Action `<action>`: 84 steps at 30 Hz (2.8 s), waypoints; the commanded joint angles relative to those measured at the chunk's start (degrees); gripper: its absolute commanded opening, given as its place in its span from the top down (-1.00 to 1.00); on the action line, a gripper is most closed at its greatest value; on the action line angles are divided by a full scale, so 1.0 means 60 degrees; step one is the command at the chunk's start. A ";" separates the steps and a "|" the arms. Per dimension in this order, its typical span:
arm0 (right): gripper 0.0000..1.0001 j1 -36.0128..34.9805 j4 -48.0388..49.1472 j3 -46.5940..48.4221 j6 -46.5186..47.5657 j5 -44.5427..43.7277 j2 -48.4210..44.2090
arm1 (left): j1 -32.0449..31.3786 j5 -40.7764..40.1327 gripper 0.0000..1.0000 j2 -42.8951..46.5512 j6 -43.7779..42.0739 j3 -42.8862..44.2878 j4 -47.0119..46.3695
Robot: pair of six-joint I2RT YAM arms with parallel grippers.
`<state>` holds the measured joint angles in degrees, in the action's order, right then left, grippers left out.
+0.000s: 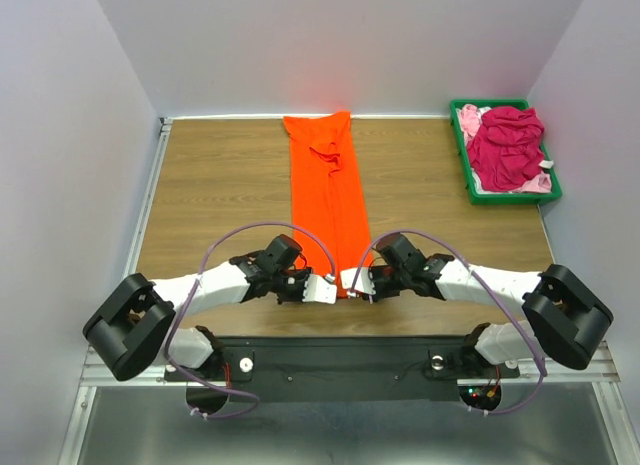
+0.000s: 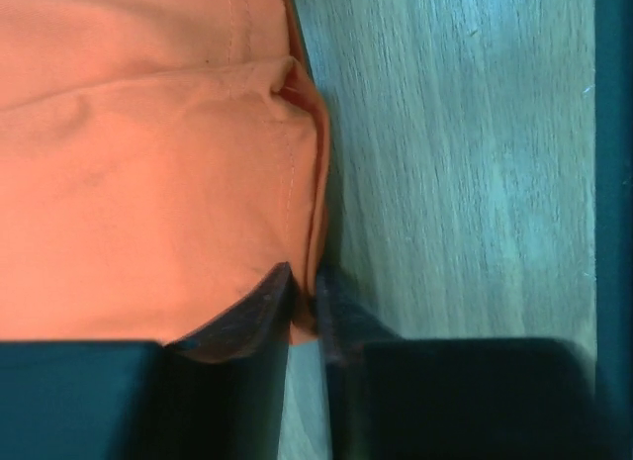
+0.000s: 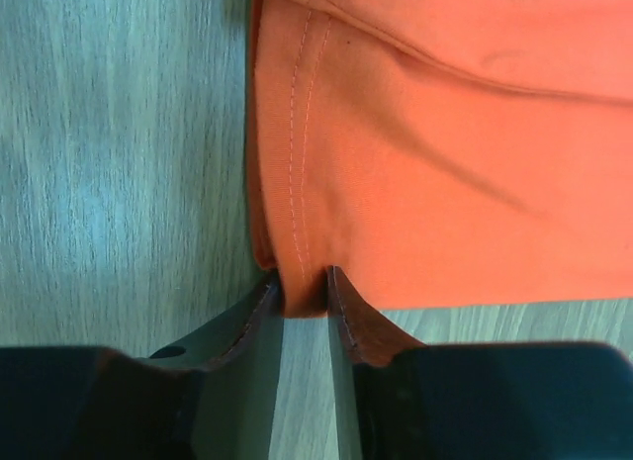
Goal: Fold and stack the t-shirts
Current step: Fold the tshirt
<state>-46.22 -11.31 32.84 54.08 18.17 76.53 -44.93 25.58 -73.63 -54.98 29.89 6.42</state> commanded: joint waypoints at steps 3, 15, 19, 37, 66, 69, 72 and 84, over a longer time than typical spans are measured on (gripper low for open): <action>0.99 -0.0076 -0.0120 -0.0084 -0.0151 -0.0290 -0.0318 | -0.0041 -0.0046 1.00 0.0111 0.0300 0.0247 0.0892; 0.99 -0.0119 -0.2316 0.0824 -0.2362 0.0134 -0.1856 | -0.0217 0.0687 1.00 0.1695 0.1062 0.0847 0.2313; 0.99 -0.0105 -0.2465 0.1410 -0.3052 -0.0420 -0.2047 | -0.0058 0.0907 1.00 0.1593 0.1297 0.1783 0.3016; 0.99 0.2647 -0.2085 0.5056 -0.0431 0.0881 0.1701 | 0.2594 0.0614 0.99 -0.1204 -0.2583 0.4567 0.2183; 0.99 0.4172 -0.1982 1.0609 0.0259 0.1483 0.7371 | 0.4558 0.0863 0.75 -0.6757 -0.4724 0.9769 0.2037; 0.94 0.4187 -0.1938 1.0990 0.0127 0.1351 0.7649 | 0.4617 0.0805 0.59 -0.6933 -0.4592 0.9887 0.1905; 0.58 0.4202 -0.1909 1.1444 -0.0327 0.0899 0.7840 | 0.4719 0.0571 -0.11 -0.6860 -0.4095 0.9915 0.1349; 0.07 0.4202 -0.1967 0.8681 -0.1134 0.0779 0.4636 | 0.5056 0.1799 -0.15 -0.3801 -0.2028 0.7870 0.1832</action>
<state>-21.26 -24.71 91.90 48.45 21.15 114.06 -14.13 30.81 -108.22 -70.32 86.19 15.44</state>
